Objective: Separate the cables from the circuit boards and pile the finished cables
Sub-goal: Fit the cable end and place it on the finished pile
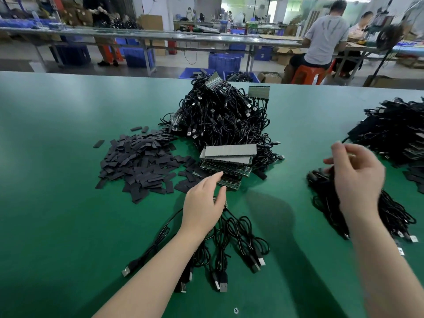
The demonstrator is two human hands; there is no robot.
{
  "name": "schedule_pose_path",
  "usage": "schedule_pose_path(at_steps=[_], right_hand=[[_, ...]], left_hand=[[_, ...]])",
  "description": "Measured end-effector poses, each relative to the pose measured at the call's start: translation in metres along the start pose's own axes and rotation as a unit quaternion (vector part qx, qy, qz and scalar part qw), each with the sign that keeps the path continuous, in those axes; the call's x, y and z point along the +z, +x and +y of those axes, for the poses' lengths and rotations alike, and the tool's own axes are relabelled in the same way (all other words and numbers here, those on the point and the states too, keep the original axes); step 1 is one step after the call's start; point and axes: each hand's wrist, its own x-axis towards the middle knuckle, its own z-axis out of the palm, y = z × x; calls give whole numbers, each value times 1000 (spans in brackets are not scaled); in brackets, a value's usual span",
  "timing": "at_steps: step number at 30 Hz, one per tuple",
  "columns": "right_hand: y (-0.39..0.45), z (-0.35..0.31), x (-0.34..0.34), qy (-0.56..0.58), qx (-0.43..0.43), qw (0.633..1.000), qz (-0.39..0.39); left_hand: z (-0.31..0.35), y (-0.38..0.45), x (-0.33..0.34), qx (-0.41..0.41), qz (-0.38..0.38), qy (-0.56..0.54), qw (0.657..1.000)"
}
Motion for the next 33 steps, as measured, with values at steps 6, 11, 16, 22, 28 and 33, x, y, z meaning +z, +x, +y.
schedule_pose_path(at_steps=[6,11,16,22,28,33], right_hand=[[47,45,-60,-547,-45,835,-47],[45,70,-65,-628,-69,771,-77],[32,43,-21,-531,-190,825,-50],[-47,31,68,-344,-196,876,-276],[-79,63,110,-268,-99,892,-350],[-77,73,107,-238,-89,899,-357]], left_hand=[[-3,1,2,-11,10,-23,1000],[-6,12,-10,-161,30,-244,956],[-13,48,-43,-244,73,-357,899],[-56,86,-76,-232,52,-56,970],[-94,83,-82,-146,-209,363,896],[-97,84,-86,-90,-179,395,897]])
